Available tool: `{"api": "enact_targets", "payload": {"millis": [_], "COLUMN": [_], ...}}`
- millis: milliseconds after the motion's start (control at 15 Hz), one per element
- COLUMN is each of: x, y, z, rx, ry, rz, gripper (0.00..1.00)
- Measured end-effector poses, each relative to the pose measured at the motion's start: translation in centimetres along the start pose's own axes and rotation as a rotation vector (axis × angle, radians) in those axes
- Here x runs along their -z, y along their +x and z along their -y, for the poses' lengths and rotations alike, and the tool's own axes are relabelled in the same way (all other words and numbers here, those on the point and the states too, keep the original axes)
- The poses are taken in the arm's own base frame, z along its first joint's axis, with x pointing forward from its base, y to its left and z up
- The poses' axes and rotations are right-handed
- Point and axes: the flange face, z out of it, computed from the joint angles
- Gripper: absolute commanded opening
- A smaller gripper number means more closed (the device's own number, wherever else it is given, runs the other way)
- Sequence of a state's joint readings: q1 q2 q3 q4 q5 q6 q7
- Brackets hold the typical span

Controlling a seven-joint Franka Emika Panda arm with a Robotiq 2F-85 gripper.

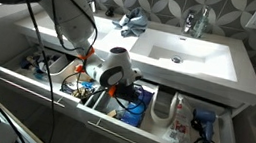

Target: Turn the box over

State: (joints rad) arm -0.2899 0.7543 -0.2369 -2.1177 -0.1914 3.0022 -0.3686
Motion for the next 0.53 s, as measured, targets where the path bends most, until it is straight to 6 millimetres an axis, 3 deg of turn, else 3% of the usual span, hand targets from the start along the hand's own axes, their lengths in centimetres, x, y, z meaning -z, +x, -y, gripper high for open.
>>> {"api": "enact_targets", "payload": {"millis": [533], "x": [0.0], "y": [-1.2], "z": [-1.8], "rx": [0.061], "ry": [-0.032], "rz": [0.019], "gripper": [0.0]}}
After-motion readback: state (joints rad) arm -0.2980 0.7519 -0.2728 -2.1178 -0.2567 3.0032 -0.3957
